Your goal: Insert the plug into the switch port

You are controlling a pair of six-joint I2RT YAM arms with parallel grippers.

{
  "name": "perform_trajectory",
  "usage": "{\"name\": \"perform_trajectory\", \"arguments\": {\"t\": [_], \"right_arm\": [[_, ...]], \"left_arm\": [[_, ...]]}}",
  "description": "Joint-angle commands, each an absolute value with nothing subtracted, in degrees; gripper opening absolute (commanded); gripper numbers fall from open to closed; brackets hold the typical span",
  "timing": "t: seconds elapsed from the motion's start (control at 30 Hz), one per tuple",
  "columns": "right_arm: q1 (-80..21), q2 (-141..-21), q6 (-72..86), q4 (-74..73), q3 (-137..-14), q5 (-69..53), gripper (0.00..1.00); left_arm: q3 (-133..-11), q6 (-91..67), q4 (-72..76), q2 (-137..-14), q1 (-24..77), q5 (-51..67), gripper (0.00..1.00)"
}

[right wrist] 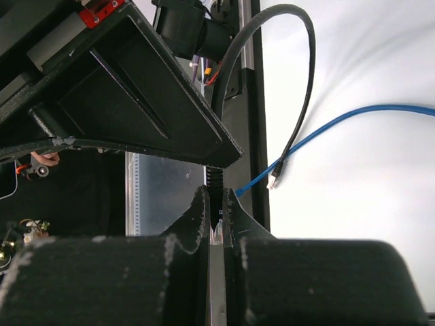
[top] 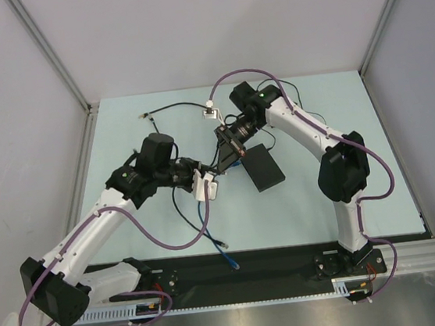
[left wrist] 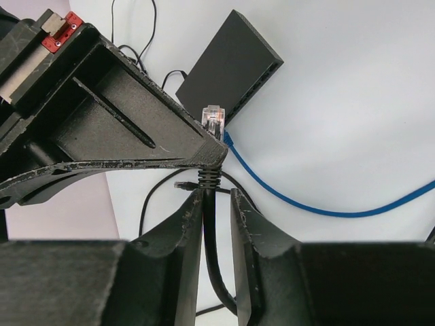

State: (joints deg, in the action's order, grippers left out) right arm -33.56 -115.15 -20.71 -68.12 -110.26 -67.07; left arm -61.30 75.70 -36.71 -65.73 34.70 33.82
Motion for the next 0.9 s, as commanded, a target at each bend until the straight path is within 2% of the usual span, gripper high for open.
{"name": "perform_trajectory", "arguments": {"t": [0.0,0.2,0.3,0.33,0.43,0.47,0.53,0.57,0.67,0.8,0.87], "right_arm": [[-33.8,-112.4,-21.7,-68.6,-110.7,-68.4,0.0],[-33.8,-112.7,-21.7,-68.7,-111.0,-68.9,0.0],[-33.7,-112.7,-22.3,-69.3,-111.1,-69.3,0.0],[-33.6,-112.6,-22.5,-69.4,-111.2,-69.3,0.0],[-33.1,-112.7,-23.6,-69.9,-111.4,-70.0,0.0],[-32.8,-112.7,-23.0,-69.8,-111.4,-69.6,0.05],[-31.0,-112.8,-21.3,-67.9,-111.2,-68.4,0.25],[-30.1,-112.9,-20.5,-67.3,-111.1,-67.7,0.42],[-25.2,-112.2,-15.8,-62.8,-110.4,-63.9,0.53],[-18.5,-110.8,-9.1,-57.5,-108.5,-58.9,0.58],[-14.0,-109.7,-6.5,-54.3,-103.5,-57.2,0.58]], "left_arm": [[-63.5,77.4,-37.5,-65.6,34.3,36.9,0.26],[-64.2,76.6,-37.4,-65.9,34.3,37.6,0.22],[-64.1,76.2,-37.1,-66.3,34.3,37.5,0.12],[-63.5,75.5,-36.2,-66.3,34.3,37.1,0.02],[-62.8,72.8,-33.8,-66.4,34.3,36.3,0.0],[-62.7,70.7,-33.1,-66.7,34.3,36.3,0.0],[-62.8,66.9,-32.2,-67.3,34.3,36.0,0.0],[-62.8,63.0,-32.2,-67.8,34.3,35.6,0.0],[-61.1,50.2,-27.4,-69.8,34.5,31.9,0.0],[-60.6,39.9,-27.6,-74.3,34.5,31.2,0.0],[-59.9,33.9,-25.2,-76.5,34.8,30.6,0.0]]}}
